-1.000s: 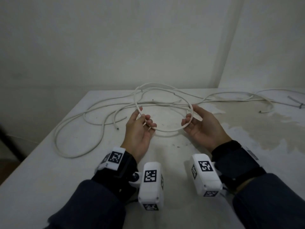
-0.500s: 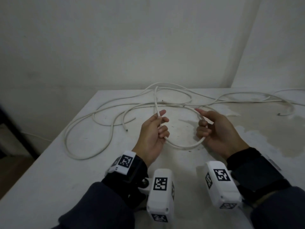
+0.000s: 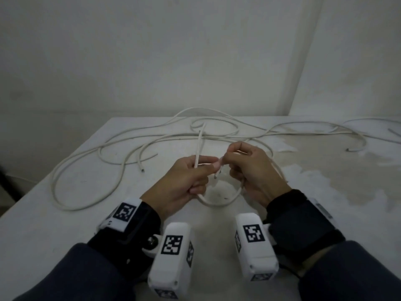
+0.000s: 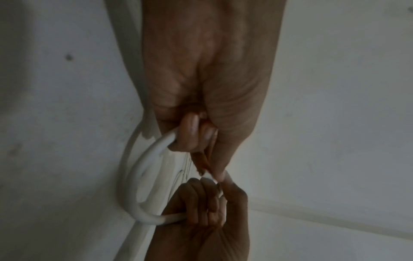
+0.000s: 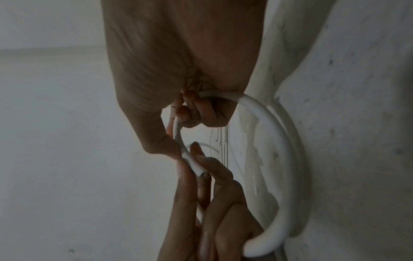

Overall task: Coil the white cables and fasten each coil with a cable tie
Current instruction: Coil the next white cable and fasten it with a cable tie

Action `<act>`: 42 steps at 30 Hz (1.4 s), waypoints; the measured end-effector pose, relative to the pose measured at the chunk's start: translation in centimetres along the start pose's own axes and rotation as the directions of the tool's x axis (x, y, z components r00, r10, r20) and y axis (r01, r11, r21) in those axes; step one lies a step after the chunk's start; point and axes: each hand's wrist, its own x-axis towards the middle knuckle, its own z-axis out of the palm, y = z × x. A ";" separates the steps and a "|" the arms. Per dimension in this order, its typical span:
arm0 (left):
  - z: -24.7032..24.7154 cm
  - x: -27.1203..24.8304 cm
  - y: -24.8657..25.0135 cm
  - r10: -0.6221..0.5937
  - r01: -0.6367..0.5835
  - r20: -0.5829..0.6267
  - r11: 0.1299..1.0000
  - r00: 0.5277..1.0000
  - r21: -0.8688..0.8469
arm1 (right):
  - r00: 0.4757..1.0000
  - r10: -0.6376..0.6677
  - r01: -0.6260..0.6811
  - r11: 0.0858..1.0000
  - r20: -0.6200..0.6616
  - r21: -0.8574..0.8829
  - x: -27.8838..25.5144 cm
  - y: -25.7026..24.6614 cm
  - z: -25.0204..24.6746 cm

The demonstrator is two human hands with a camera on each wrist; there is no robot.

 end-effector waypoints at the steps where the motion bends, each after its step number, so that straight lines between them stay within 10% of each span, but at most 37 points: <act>1: -0.1 0.0 0.0 0.001 -0.001 0.015 1.000 1.000 0.006 | 1.000 -0.006 0.006 1.000 0.008 -0.009 0.0 0.0 0.0; 7: -0.4 -0.9 0.9 -0.035 0.042 0.121 0.998 0.992 -0.055 | 0.997 -0.024 0.019 0.997 0.075 0.069 -0.5 0.0 0.0; 13: -0.5 0.0 0.9 0.044 -0.053 -0.031 0.904 0.999 -0.425 | 0.957 0.155 -0.200 0.964 0.246 0.174 -0.5 0.0 0.2; 30: -0.4 -0.8 0.5 0.086 -0.085 0.006 0.992 0.996 -0.096 | 0.966 0.110 -0.119 0.993 0.234 0.022 -0.7 0.2 -0.1; 36: -0.6 -0.4 0.5 0.124 -0.136 -0.163 0.988 0.979 -0.067 | 0.904 0.120 -0.023 0.972 0.411 -0.235 -1.1 -0.1 0.4; 42: -0.7 -0.2 0.5 0.147 -0.163 -0.228 0.985 0.963 -0.055 | 0.925 0.116 -0.108 0.993 0.362 -0.043 -0.3 -0.4 -0.5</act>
